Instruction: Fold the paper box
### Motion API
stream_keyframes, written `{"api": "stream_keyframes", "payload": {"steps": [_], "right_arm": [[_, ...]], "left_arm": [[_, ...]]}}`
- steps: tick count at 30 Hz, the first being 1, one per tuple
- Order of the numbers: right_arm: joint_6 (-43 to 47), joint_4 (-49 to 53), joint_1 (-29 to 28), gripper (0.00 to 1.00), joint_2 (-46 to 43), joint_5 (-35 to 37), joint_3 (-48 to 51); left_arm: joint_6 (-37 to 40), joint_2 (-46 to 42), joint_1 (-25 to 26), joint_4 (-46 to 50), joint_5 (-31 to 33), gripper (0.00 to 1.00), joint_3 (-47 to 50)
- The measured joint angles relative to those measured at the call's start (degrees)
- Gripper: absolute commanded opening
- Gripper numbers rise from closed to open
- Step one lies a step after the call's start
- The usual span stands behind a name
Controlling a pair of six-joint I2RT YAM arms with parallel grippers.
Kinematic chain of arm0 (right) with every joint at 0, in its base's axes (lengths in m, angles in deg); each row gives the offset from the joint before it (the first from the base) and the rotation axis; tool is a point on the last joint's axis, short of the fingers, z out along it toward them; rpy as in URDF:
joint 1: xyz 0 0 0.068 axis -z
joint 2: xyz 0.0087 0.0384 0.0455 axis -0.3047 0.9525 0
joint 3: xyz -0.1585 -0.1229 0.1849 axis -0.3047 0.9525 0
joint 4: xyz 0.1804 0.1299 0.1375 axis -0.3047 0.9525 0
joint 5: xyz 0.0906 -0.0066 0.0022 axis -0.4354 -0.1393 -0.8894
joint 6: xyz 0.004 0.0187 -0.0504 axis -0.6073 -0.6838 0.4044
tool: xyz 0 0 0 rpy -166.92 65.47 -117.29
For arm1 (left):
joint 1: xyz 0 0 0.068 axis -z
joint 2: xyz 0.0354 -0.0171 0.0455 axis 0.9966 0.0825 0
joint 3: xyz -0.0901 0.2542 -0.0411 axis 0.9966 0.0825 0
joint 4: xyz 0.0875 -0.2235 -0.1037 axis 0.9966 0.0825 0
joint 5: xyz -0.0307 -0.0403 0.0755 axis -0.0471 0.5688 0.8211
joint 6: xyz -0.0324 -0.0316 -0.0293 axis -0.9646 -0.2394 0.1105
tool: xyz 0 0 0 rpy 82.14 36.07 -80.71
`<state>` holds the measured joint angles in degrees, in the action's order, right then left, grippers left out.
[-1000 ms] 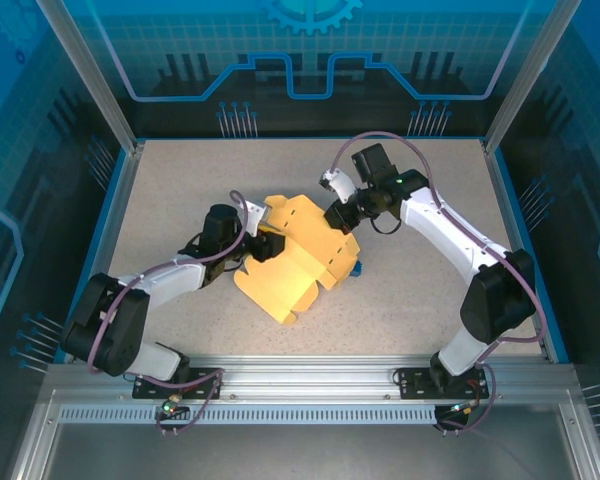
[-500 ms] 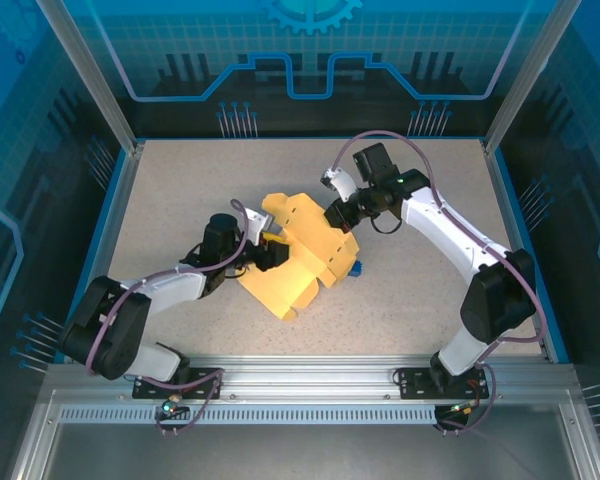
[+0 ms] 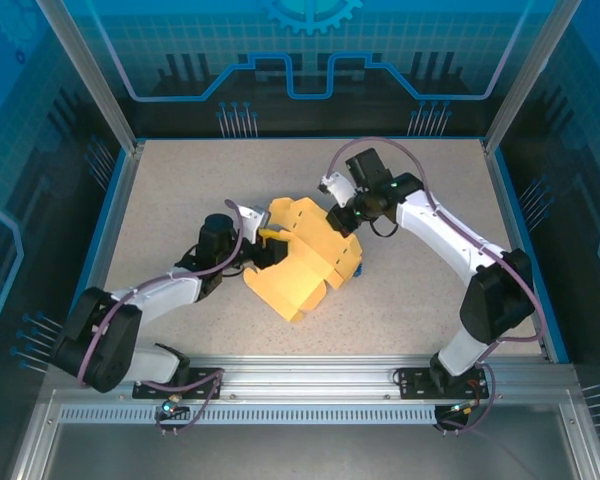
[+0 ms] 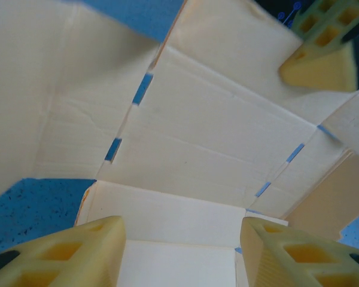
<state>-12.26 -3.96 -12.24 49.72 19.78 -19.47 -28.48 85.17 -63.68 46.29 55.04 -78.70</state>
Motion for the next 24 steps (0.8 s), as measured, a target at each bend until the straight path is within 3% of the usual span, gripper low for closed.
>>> {"api": "stream_keyframes", "payload": {"steps": [10,15,20,24], "right_arm": [[6.21,-2.27,-8.41,0.0,0.0,17.4,1.16],[10.99,-6.19,-12.81,0.0,0.24,26.25,3.32],[15.63,-11.13,-16.24,0.0,1.27,32.74,5.97],[19.98,-15.63,-18.32,0.0,2.58,37.62,7.85]], "left_arm": [[-1.25,-10.32,-2.93,5.49,6.03,0.57,2.49],[-6.03,-13.99,-7.87,7.26,11.26,0.59,4.24],[-12.37,-12.35,-14.86,8.31,12.9,0.57,4.42],[-15.02,-7.32,-16.31,10.73,13.07,0.56,3.06]]}}
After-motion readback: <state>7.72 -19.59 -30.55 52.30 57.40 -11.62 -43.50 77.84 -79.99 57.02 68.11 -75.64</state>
